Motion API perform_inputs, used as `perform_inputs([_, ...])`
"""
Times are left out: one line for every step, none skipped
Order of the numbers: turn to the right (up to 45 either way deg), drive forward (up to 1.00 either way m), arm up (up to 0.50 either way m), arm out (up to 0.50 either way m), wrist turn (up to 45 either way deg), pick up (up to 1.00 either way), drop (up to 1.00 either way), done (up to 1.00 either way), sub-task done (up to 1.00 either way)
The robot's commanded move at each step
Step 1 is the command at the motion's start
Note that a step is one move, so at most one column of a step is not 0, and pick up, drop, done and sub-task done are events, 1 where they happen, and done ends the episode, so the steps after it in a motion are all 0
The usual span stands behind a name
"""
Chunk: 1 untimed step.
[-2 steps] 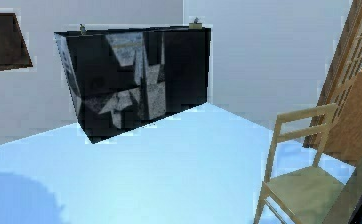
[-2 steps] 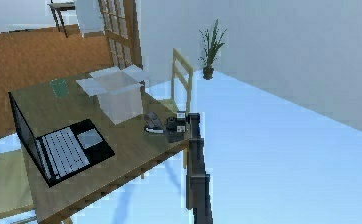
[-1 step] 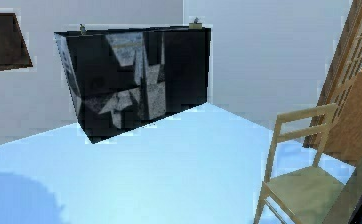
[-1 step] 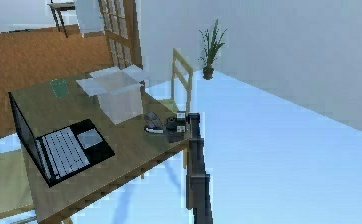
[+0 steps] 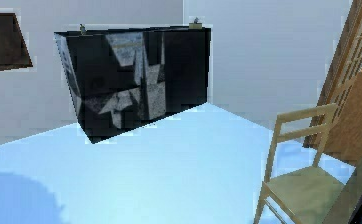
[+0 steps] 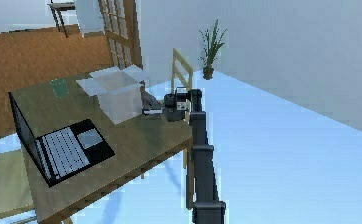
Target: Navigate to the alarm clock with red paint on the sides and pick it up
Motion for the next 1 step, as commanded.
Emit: perform_inputs([0.0,0.00,0.00,0.00,0.0,0.00,0.00,1.00,0.00])
